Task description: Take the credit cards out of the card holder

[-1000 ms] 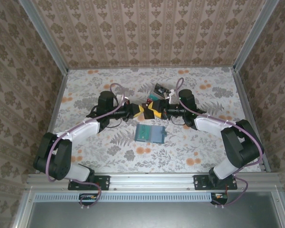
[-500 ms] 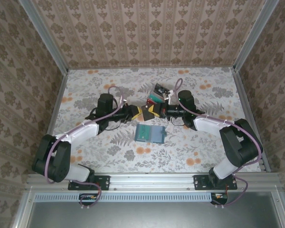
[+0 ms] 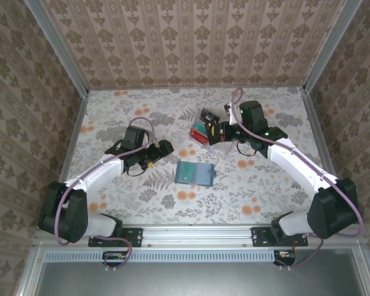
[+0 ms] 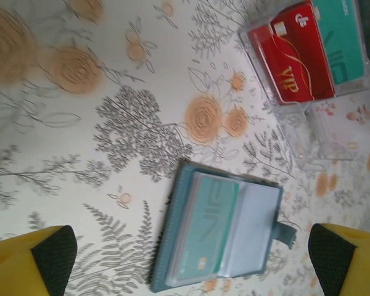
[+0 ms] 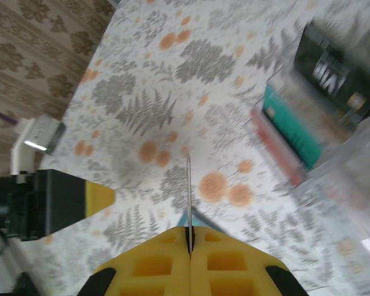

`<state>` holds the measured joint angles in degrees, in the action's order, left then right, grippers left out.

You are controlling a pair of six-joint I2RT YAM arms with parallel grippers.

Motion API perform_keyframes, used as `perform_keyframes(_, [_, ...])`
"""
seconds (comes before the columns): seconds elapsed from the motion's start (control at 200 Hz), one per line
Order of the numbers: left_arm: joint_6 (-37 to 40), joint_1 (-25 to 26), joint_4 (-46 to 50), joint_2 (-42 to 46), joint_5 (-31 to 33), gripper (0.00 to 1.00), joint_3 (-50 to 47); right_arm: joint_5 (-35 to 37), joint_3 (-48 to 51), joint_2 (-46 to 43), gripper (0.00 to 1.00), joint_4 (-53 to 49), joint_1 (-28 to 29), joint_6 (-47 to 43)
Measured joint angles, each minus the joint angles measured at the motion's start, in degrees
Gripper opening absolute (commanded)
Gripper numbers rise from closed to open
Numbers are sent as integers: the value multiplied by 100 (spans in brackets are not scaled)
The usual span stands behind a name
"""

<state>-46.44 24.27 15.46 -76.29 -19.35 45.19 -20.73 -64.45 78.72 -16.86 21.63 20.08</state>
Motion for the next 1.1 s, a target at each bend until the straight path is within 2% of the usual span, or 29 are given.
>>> perform_keyframes(0.25, [470, -11, 562, 107, 511, 100, 385, 544, -1451, 739, 0, -839, -15, -1593])
perform_keyframes(0.555, [601, -37, 820, 109, 640, 100, 398, 979, -2529, 2041, 0, -1333, -15, -3053])
perform_keyframes(0.745, [601, -44, 861, 107, 634, 100, 398, 1027, -3595, 3021, 0, -1727, -15, -3554])
perform_keyframes(1.1, [597, -44, 859, 105, 546, 100, 398, 1283, -4360, 3985, 0, -2068, -35, -3989])
